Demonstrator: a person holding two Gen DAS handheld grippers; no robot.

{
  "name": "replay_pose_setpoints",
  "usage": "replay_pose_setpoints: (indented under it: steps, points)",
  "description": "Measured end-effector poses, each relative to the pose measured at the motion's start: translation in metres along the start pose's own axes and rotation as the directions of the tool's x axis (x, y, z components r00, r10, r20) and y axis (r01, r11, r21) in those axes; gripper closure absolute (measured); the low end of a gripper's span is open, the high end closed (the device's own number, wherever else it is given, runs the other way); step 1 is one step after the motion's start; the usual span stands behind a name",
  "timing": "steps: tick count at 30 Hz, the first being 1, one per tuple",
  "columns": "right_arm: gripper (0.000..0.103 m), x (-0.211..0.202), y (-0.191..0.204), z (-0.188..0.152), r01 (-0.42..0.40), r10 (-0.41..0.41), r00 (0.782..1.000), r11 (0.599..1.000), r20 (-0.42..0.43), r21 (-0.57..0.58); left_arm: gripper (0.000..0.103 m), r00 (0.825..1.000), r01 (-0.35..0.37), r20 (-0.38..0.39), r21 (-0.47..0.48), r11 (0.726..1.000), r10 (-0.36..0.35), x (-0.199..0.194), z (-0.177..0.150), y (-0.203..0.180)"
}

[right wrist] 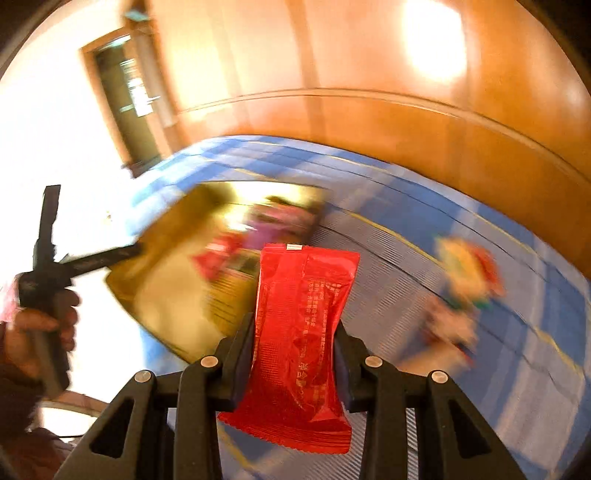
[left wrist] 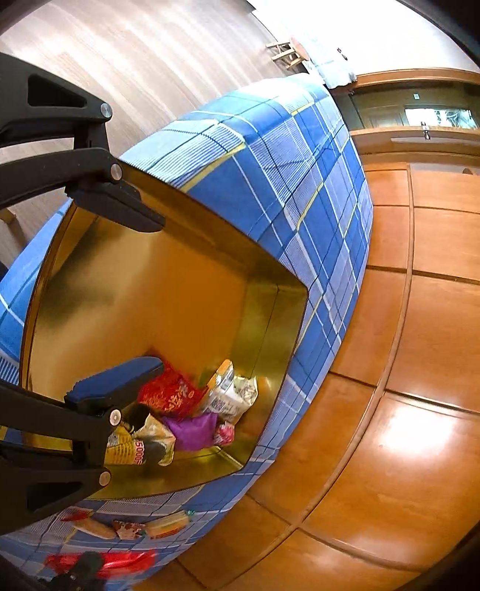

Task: Organize snacks
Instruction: 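Carry the long red wrapper with the right tool and release it into the tray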

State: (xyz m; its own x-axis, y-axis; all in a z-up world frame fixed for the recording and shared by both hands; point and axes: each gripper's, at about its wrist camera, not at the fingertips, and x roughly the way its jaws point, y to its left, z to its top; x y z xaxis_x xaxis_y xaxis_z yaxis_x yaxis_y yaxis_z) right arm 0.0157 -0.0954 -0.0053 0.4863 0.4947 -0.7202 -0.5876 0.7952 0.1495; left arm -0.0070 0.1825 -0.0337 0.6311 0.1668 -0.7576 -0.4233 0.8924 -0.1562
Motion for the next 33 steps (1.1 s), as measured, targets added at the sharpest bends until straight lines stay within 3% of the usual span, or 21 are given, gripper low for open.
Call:
replay_pose_setpoints:
  steps: [3,7,9,11,16,18,20,33]
  points:
    - [0.065,0.031,0.044,0.025,-0.096,0.092,0.995,0.991,-0.041,-0.095,0.032,1.000,0.003,-0.006,-0.011,1.000,-0.003,0.000,-0.001,0.004]
    - [0.064,0.076,0.080,0.034,-0.171,0.150,0.978,0.974,-0.143,-0.151,0.032,1.000,0.003,-0.013,-0.021,1.000,-0.004,0.001,-0.002,0.009]
    - [0.064,0.103,0.094,0.028,-0.176,0.134,0.966,0.968,-0.223,-0.179,0.032,1.000,0.001,-0.014,-0.023,1.000,-0.002,0.001,-0.003,0.011]
    - [0.063,0.118,0.095,0.020,-0.129,0.076,0.965,0.970,-0.251,-0.206,0.032,1.000,-0.002,-0.016,-0.025,1.000,0.002,0.002,-0.003,0.014]
    - [0.066,0.121,0.096,0.016,-0.082,0.016,0.969,0.962,-0.246,-0.261,0.032,1.000,0.005,-0.023,-0.028,1.000,-0.006,0.005,-0.005,0.013]
    - [0.075,0.125,0.095,0.012,-0.040,-0.042,0.964,0.954,-0.264,-0.298,0.032,1.000,0.010,-0.023,-0.022,1.000,-0.010,0.004,-0.006,0.010]
    - [0.077,0.125,0.096,0.008,-0.009,-0.075,0.967,0.946,-0.244,-0.325,0.032,1.000,0.008,-0.021,-0.007,1.000,-0.008,0.004,-0.007,0.006]
    - [0.074,0.089,0.080,0.009,-0.005,-0.031,0.988,0.972,-0.150,-0.235,0.032,1.000,0.019,-0.008,0.055,0.998,-0.018,-0.006,-0.012,-0.011]
